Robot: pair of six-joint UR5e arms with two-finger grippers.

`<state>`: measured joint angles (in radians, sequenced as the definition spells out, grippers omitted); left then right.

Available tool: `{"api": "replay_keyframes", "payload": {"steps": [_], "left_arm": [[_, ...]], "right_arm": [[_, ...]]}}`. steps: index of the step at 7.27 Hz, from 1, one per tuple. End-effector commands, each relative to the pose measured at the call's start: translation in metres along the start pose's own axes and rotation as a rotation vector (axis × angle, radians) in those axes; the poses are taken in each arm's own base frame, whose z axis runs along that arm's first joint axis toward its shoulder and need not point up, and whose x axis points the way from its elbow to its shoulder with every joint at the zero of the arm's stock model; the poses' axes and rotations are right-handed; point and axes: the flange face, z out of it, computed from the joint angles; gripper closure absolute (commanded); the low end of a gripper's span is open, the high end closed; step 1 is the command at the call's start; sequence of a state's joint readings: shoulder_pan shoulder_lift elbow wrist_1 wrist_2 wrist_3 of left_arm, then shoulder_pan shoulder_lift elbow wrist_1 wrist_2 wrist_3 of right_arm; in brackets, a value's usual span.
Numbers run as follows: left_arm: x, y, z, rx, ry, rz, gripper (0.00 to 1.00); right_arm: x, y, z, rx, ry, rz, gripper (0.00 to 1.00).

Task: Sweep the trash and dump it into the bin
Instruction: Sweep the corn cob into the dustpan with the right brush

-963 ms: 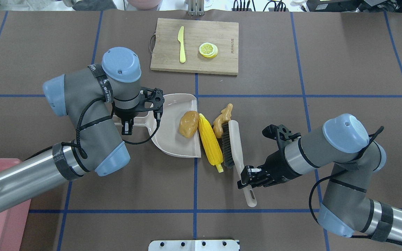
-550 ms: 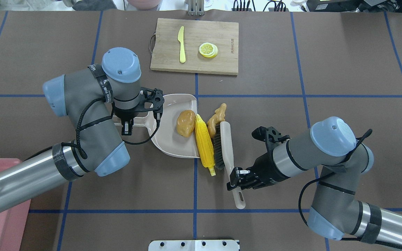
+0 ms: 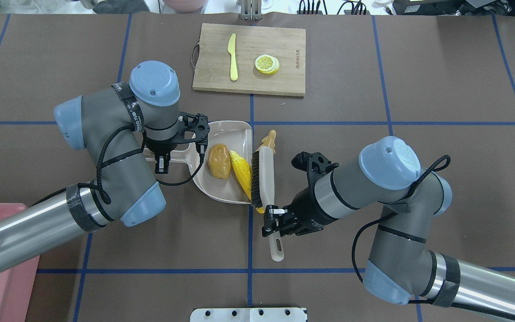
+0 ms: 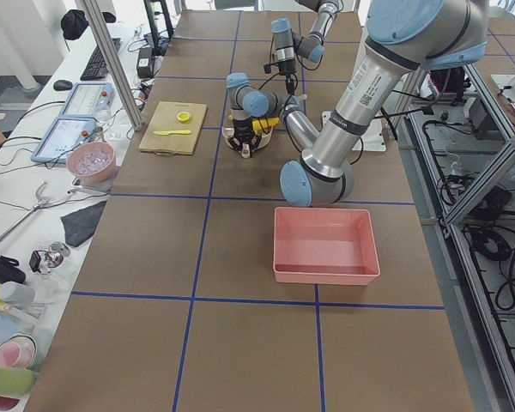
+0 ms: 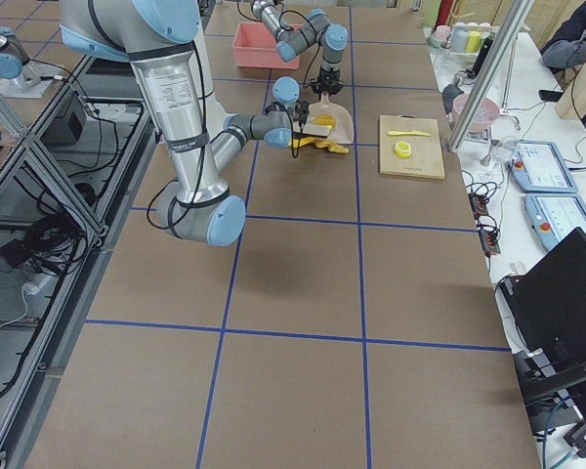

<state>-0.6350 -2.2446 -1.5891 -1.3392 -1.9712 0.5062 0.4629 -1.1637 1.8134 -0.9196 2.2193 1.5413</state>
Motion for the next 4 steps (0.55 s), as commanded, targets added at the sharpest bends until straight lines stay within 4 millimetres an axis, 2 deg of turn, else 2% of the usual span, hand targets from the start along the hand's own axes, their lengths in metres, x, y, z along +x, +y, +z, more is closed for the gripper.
{"api": "replay_keyframes", "payload": {"steps": [1,2,4], "left_arm": [[0.000,0.001,0.000,0.001,-0.001,0.000,1.00],[0.001,0.001,0.000,0.001,-0.001,0.000,1.00],[0.000,0.001,0.000,0.000,0.000,0.000,1.00]], "right_arm": [[0.000,-0.029,-0.057,-0.006,0.006,0.048,1.00],[0.009,-0.027,-0.076,0.002,0.003,0.056,1.00],[0.054,-0.005,-0.096,0.000,0.037,0.092,1.00]]}}
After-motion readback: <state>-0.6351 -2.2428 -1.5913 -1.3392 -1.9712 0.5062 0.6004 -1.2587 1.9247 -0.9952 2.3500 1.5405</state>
